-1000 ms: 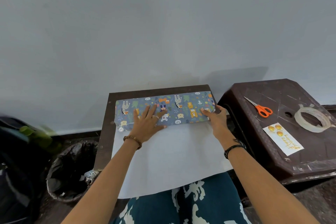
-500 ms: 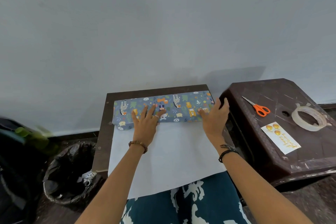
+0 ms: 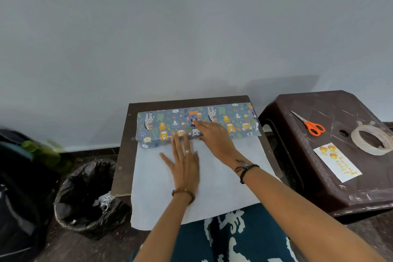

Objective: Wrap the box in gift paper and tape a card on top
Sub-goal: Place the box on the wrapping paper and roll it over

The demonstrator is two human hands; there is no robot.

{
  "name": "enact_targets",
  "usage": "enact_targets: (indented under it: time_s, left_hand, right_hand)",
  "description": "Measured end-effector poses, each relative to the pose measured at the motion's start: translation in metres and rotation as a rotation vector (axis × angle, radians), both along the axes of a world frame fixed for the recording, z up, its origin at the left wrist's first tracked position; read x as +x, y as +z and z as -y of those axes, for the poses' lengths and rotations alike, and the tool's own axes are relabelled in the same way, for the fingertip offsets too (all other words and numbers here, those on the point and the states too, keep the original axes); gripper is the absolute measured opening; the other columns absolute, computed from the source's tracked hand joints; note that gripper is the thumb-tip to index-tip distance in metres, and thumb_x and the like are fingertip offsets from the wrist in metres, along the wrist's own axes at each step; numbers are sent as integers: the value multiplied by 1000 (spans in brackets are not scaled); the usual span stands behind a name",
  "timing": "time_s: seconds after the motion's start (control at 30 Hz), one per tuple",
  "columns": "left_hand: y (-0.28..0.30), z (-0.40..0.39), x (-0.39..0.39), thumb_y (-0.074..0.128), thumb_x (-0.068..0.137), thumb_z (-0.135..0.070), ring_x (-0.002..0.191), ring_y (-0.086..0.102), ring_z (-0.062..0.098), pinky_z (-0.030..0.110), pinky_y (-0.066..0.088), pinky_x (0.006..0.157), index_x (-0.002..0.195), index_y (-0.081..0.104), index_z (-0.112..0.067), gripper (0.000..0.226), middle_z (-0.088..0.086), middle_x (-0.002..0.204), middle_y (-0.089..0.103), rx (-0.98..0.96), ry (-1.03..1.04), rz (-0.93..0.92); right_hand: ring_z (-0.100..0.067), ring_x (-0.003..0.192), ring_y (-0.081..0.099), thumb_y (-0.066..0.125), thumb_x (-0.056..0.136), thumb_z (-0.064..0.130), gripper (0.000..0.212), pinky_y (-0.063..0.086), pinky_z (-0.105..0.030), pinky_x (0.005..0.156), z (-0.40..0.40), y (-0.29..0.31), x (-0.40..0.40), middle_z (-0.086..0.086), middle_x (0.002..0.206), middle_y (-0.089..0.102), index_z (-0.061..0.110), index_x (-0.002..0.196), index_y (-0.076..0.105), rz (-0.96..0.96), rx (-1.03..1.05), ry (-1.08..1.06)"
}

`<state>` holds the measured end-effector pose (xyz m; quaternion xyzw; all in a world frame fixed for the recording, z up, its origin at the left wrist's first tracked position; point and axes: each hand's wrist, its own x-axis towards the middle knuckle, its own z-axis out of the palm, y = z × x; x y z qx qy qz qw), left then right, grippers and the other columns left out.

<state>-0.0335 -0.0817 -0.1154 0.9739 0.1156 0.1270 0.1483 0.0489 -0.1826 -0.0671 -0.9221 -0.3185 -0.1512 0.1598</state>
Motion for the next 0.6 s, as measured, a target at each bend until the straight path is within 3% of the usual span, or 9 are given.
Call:
enact_targets:
  time_s: [0.13,0.2,0.3,0.37,0.43,0.5,0.6]
  left_hand:
    - [-10,1,-13,5,97,-47,145,6,22,60,13,103,142,34,-11,64,17,153,21,43,6,-187]
    - [-6,1,-13,0,98,-46,138,28,25,62,20,102,135,48,-12,69,18,147,35,43,5,-224]
    - [1,3,-15,0,98,-44,127,48,28,65,32,97,130,53,-13,70,19,140,44,20,-21,-264]
    - [3,2,-17,0,99,-42,121,54,29,67,36,91,125,58,-12,71,18,133,52,9,-40,-319]
    - [5,1,-17,5,99,-41,117,57,29,67,38,88,120,63,-12,68,17,126,59,33,-45,-366]
    - [17,-3,-19,23,99,-40,123,51,28,63,35,96,124,59,-12,52,15,131,54,52,-57,-330]
    - [32,-15,-10,45,96,-36,129,38,24,40,29,106,126,51,-11,39,7,134,43,-131,-95,-153]
  right_hand:
    - [-15,82,71,92,46,15,62,57,-29,70,0,3,0,-1,101,73,11,104,71,44,-2,-14]
    - [-15,85,71,90,51,16,57,56,-28,70,0,7,-2,-1,104,72,13,105,70,17,-13,-23]
    - [-22,109,63,70,80,14,47,49,-33,91,-1,12,-3,-3,128,60,14,126,57,-113,-24,-25]
    - [-24,115,58,62,88,15,45,45,-32,97,-1,11,-3,-2,135,54,15,132,51,-147,-28,-29]
    - [-22,117,56,58,91,17,45,44,-30,96,-2,13,-2,0,139,50,17,134,49,-167,-54,-26]
    - [-21,114,58,56,92,19,42,46,-29,92,-2,19,0,0,136,54,19,134,49,-201,-67,-23]
    - [-21,97,65,57,91,20,39,48,-27,78,-1,25,1,-4,110,69,20,130,54,-227,-58,-52]
